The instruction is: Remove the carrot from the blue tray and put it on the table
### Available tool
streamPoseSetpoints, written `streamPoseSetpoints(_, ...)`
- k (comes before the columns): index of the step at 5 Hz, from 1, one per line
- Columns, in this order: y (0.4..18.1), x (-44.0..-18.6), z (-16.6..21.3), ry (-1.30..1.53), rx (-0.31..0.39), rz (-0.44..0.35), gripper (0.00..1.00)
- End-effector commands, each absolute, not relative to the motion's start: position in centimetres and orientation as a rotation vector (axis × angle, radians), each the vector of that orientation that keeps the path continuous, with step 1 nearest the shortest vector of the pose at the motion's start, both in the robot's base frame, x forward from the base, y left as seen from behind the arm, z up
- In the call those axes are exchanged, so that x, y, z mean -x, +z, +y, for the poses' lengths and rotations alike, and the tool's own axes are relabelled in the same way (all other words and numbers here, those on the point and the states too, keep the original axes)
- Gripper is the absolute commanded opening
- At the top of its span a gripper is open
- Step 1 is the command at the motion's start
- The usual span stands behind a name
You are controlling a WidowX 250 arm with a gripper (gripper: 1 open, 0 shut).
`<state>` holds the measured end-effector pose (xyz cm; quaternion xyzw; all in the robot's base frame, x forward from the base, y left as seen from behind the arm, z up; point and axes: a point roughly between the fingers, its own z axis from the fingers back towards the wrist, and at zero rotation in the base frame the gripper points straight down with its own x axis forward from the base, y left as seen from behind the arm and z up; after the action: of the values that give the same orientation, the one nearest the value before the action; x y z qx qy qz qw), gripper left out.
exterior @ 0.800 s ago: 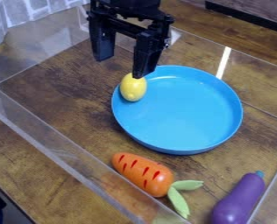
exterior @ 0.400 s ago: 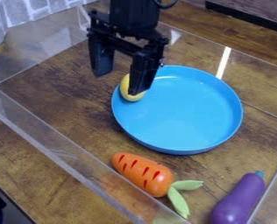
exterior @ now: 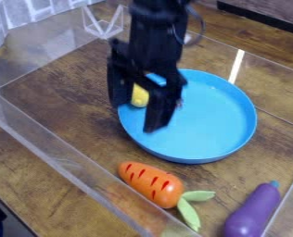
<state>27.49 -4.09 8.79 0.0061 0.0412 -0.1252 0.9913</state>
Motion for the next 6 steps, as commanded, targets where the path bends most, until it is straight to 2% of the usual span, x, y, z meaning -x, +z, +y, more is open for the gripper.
streamPoseSetpoints(1, 6.4, -26.8, -5.8, -0.325, -0.030, 0.038, 1.00)
streamPoseSetpoints(2, 3.8, -26.9, -6.4, -0.392, -0.060, 0.037, 1.00)
streamPoseSetpoints(3, 2.2, -26.6, -6.6, -0.386, -0.062, 0.039, 1.00)
streamPoseSetpoints(5, 0.9, -27.9, -7.1, -0.371, -0.053, 0.045, 1.00)
streamPoseSetpoints(6, 0.6, -28.6, -6.0, -0.379, -0.054, 0.042, 1.00)
